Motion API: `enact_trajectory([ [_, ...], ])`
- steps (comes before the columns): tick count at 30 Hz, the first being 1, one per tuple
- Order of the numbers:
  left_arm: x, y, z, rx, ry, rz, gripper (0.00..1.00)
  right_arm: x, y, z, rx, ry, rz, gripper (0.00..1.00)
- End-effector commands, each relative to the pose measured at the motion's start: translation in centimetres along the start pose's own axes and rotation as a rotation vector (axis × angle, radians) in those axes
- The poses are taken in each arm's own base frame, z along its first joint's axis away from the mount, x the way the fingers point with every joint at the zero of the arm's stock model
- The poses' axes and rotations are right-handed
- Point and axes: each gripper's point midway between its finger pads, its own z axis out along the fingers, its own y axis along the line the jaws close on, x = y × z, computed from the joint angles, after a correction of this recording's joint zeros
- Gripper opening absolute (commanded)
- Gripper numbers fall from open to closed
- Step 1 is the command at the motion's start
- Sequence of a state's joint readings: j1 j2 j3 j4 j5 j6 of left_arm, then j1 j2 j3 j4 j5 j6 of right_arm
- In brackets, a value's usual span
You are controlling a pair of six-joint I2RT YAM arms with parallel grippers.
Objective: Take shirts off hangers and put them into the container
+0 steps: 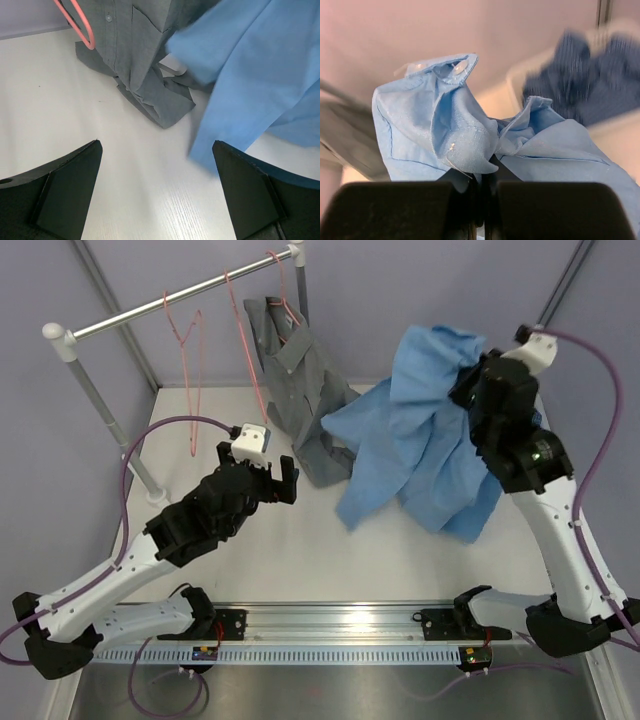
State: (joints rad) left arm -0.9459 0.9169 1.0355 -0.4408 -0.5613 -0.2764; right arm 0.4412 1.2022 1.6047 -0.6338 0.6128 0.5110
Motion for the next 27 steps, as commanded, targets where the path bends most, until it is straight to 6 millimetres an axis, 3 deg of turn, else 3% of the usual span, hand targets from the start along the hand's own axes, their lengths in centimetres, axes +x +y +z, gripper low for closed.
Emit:
enact_trajectory([
  [1, -2.5, 0.8, -0.8, -0.022, -0.077, -0.039, 0.99, -9.6, 1.3, 0.1, 0.018, -0.23, -0.112, 0.0],
  [2, -2.5, 0.9, -0.9, -0.024, -0.076, -0.038, 0.99, -12.4, 3.1, 0.4, -0.024, -0.291, -0.107, 0.0],
  [4, -2.5, 1.0, -1.0, -0.028, -0.074, -0.04, 0.99, -15.3, 3.8, 1.2, -0.043, -0.36, -0.093, 0.0],
  [5, -2.6, 1.0, -1.0, -0.027, -0.077, -0.043, 0.99, -17.2, 5.5, 1.8, -0.095, -0.406, -0.067, 0.0],
  [7, -2.4, 1.1, -1.1, -0.033, -0.071, -0.043, 0.99, -19.9, 6.3, 2.6, -0.141, -0.474, -0.036, 0.0],
  [9, -2.3, 1.2, -1.2, -0.035, -0.069, -0.051, 0.99, -21.4, 8.0, 4.1, -0.197, -0.512, -0.019, 0.0],
  [10, -2.2, 1.3, -1.2, -0.038, -0.065, -0.051, 0.99, -23.7, 7.9, 3.5, -0.213, -0.578, 0.005, 0.0],
  [11, -2.1, 1.4, -1.3, -0.038, -0.064, -0.055, 0.99, -23.3, 8.1, 5.3, -0.21, -0.577, 0.009, 0.0],
  [14, -1.6, 1.5, -1.3, -0.044, -0.052, -0.058, 0.99, -25.2, 8.1, 6.9, -0.265, -0.652, 0.039, 0.0],
  [16, -1.5, 1.7, -1.3, -0.05, -0.047, -0.059, 0.99, -26.3, 7.3, 7.5, -0.267, -0.699, 0.056, 0.0],
  [18, -1.5, 1.7, -1.4, -0.052, -0.047, -0.062, 0.99, -26.5, 5.0, 9.4, -0.208, -0.7, 0.058, 0.0],
  [19, -1.4, 1.7, -1.4, -0.052, -0.046, -0.066, 0.99, -25.5, 3.9, 11.0, -0.18, -0.669, 0.05, 0.0],
  [21, -1.4, 1.8, -1.4, -0.053, -0.048, -0.068, 0.99, -25.5, 1.0, 11.6, -0.124, -0.669, 0.062, 0.0],
  [22, -1.4, 1.8, -1.4, -0.054, -0.047, -0.069, 0.99, -22.9, -0.8, 14.0, -0.087, -0.62, 0.054, 0.0],
  [23, -1.4, 1.8, -1.4, -0.054, -0.047, -0.069, 0.99, -23.6, -1.5, 12.6, -0.087, -0.655, 0.081, 0.0],
  [24, -1.4, 1.8, -1.4, -0.052, -0.046, -0.068, 0.99, -23.5, -3.5, 12.9, -0.052, -0.658, 0.089, 0.0],
  [25, -1.3, 1.7, -1.3, -0.053, -0.044, -0.066, 0.99, -21.1, -5.6, 14.5, -0.013, -0.609, 0.088, 0.0],
  [27, -1.3, 1.5, -1.2, -0.046, -0.039, -0.066, 0.99, -20.8, -8.8, 14.2, 0.041, -0.606, 0.12, 0.0],
])
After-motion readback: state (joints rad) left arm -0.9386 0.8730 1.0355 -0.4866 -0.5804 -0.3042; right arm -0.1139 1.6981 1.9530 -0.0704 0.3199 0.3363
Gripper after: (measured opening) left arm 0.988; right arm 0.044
